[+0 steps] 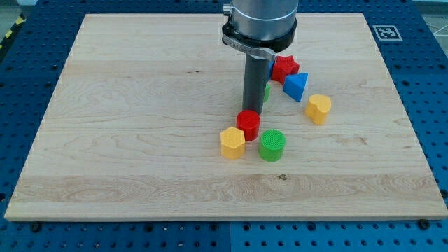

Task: Push the green star to the left of the yellow heart

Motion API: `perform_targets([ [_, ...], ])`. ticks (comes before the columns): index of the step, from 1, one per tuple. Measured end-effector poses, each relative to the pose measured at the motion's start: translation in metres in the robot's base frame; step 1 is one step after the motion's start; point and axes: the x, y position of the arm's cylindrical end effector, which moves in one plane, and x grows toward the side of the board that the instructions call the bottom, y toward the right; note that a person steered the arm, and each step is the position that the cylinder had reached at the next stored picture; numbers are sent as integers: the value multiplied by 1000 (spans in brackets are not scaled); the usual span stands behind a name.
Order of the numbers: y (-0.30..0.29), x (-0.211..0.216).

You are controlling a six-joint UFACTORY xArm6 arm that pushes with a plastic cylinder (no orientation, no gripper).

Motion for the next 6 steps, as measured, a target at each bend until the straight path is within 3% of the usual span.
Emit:
perform_targets([
  [2, -48, -36],
  [3, -27, -49],
  [6, 54, 25],
])
